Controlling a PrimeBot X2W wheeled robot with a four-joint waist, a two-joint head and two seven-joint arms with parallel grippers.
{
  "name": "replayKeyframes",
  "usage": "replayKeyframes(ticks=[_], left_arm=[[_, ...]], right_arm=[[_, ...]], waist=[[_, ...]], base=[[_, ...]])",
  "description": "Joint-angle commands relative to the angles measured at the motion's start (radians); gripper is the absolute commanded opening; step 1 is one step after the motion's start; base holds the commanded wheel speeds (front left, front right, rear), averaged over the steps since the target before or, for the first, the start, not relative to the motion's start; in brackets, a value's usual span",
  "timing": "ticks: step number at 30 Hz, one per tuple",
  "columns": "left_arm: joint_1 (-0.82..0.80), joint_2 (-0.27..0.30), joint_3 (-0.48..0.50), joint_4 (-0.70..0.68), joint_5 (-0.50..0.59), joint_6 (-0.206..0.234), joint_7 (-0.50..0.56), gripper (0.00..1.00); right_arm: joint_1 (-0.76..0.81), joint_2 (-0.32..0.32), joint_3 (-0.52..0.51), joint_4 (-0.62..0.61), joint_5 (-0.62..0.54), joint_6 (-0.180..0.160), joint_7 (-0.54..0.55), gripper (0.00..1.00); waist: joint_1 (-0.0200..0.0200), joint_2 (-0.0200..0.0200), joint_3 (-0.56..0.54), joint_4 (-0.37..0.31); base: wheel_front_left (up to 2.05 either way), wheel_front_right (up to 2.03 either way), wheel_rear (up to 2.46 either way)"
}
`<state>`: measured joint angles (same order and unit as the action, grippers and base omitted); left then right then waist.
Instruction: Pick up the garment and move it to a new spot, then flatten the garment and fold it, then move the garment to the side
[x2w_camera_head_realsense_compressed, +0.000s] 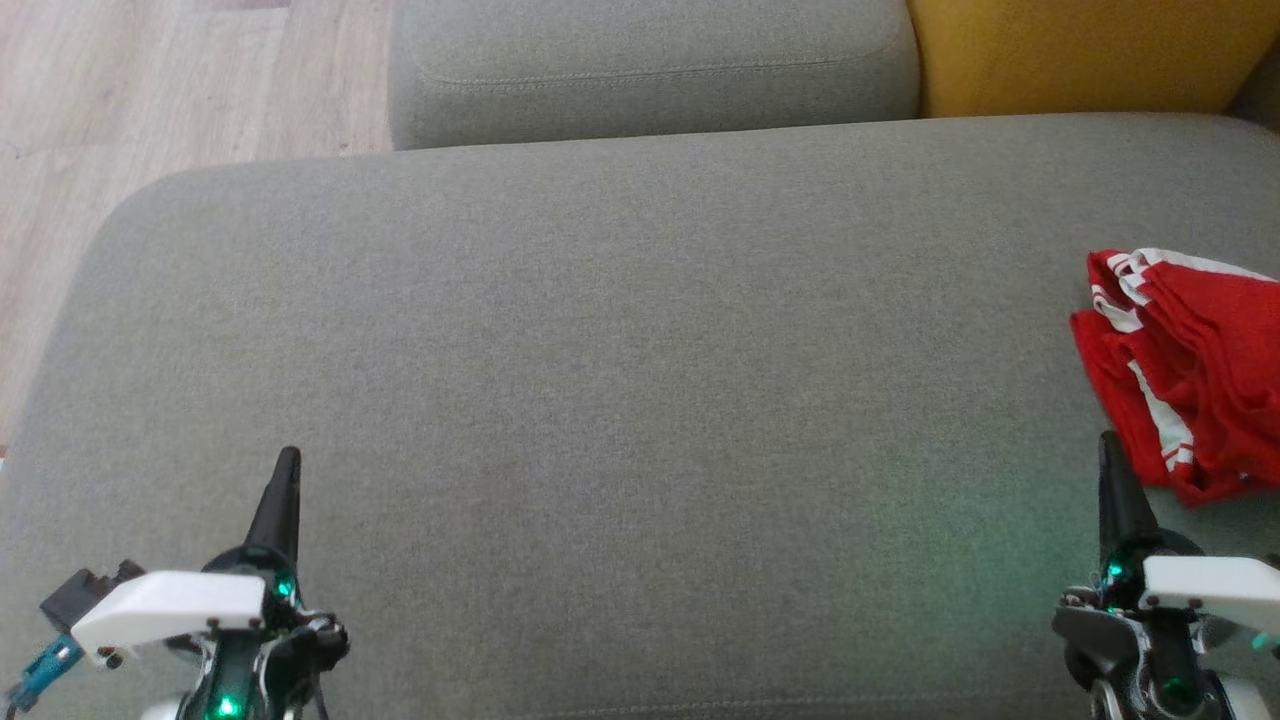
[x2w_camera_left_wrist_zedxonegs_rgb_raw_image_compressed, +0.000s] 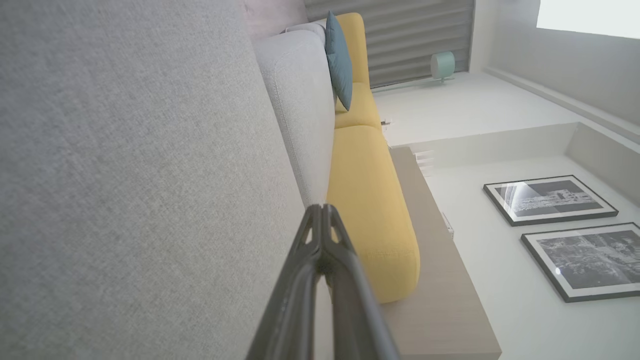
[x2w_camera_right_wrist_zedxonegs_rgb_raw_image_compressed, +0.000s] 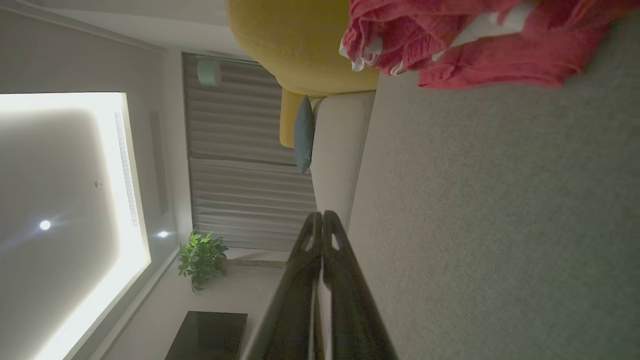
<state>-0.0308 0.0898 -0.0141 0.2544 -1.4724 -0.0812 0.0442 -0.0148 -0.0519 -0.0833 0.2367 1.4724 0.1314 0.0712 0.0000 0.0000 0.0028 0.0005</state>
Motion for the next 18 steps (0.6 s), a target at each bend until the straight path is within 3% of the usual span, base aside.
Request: replayKeyframes(ticks=[1, 13, 18], left_arm=[[-0.059, 0.005, 0.047, -0.026, -0.028, -0.014, 0.010, 0.00], [-0.074, -0.014, 0.092, -0.011, -0.162, -0.049, 0.041, 0.00], [-0.074, -0.016, 0.095, -0.011, -0.163, -0.049, 0.043, 0.00]], right_arm=[[-0.064, -0.023, 0.012, -0.027, 0.030, -0.001, 0.007, 0.00], [-0.089, -0.023, 0.004, 0.005, 0.161, -0.001, 0.014, 0.00], [-0.090, -0.022, 0.002, 0.006, 0.163, -0.001, 0.016, 0.00]], waist=[[0.0000, 0.0000, 0.000, 0.000], [0.0000, 0.0000, 0.000, 0.000], [0.0000, 0.0000, 0.000, 0.000]], base=[[0.00, 0.00, 0.00], [0.00, 0.00, 0.00], [0.00, 0.00, 0.00]])
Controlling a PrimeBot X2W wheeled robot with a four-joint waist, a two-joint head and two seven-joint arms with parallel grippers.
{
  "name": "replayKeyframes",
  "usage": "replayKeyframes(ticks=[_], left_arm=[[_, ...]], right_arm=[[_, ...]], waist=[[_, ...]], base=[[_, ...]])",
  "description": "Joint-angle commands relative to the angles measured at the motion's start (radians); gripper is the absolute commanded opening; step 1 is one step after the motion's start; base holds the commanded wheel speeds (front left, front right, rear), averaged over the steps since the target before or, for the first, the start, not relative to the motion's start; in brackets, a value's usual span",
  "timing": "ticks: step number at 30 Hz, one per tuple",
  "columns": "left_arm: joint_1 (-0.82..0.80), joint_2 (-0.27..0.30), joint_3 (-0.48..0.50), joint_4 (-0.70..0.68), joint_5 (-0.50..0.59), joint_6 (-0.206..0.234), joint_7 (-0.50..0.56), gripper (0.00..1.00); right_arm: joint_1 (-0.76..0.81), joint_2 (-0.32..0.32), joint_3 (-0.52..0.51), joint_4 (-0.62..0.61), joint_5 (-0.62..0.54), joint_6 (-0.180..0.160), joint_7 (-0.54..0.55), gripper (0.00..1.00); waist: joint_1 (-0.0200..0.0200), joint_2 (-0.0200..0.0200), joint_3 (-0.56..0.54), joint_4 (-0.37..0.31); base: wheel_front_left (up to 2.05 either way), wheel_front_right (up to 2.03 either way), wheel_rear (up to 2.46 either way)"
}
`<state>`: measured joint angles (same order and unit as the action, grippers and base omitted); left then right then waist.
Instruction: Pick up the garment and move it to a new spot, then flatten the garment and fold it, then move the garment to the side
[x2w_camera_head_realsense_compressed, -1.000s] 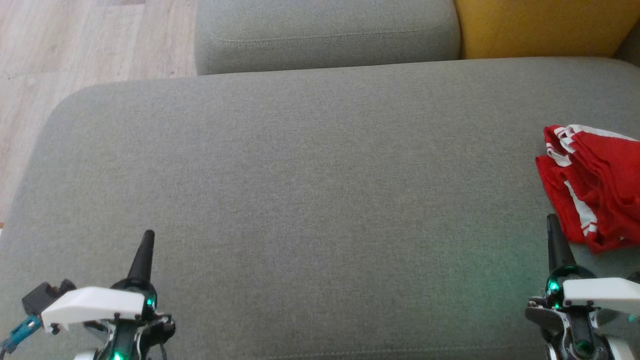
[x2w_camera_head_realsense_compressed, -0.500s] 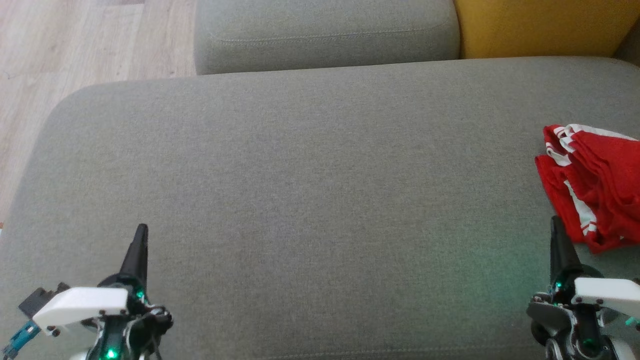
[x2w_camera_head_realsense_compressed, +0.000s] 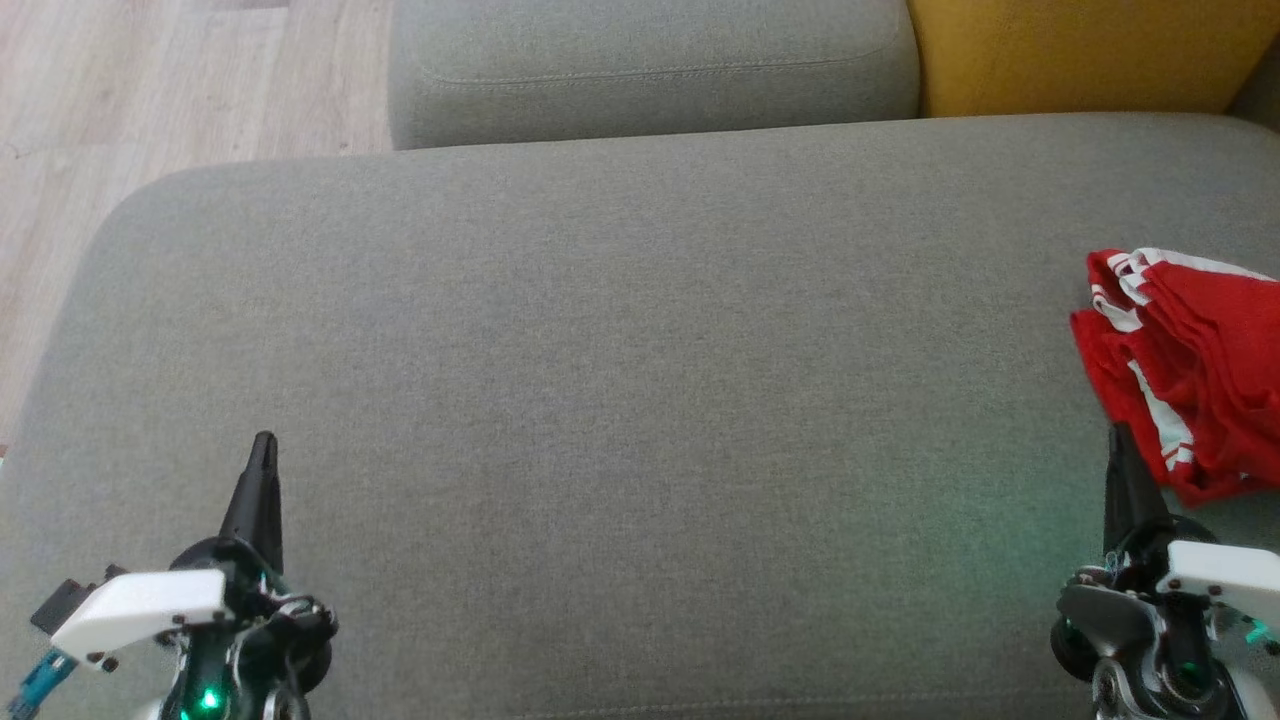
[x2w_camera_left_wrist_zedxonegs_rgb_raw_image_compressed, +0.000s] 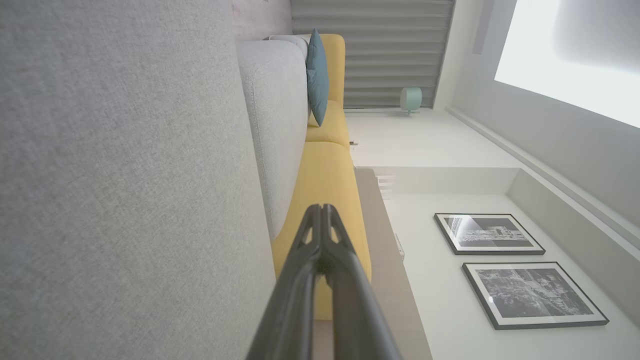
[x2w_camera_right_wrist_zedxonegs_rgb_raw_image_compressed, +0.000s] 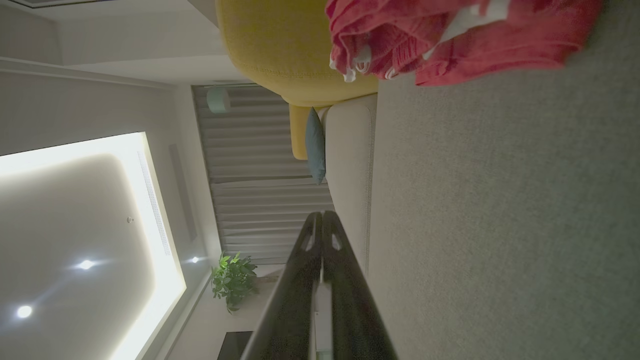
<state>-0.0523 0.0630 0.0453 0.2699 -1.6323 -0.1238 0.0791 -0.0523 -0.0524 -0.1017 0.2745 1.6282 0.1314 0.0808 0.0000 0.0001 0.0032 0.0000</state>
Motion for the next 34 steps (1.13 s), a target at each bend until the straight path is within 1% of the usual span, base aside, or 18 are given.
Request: replayKeyframes(ticks=[1, 34], left_arm=[[-0.053, 0.010, 0.036, -0.026, -0.003, -0.007, 0.008, 0.00], [-0.054, 0.003, 0.047, -0.026, 0.006, -0.007, 0.017, 0.00]], right_arm=[[-0.053, -0.021, 0.020, -0.032, 0.007, -0.001, 0.007, 0.00], [-0.054, -0.013, 0.009, -0.031, -0.002, -0.001, 0.016, 0.00]], waist=[[0.0000, -0.0001, 0.000, 0.000], [0.0000, -0.0001, 0.000, 0.000]], base=[[0.00, 0.00, 0.00], [0.00, 0.00, 0.00]])
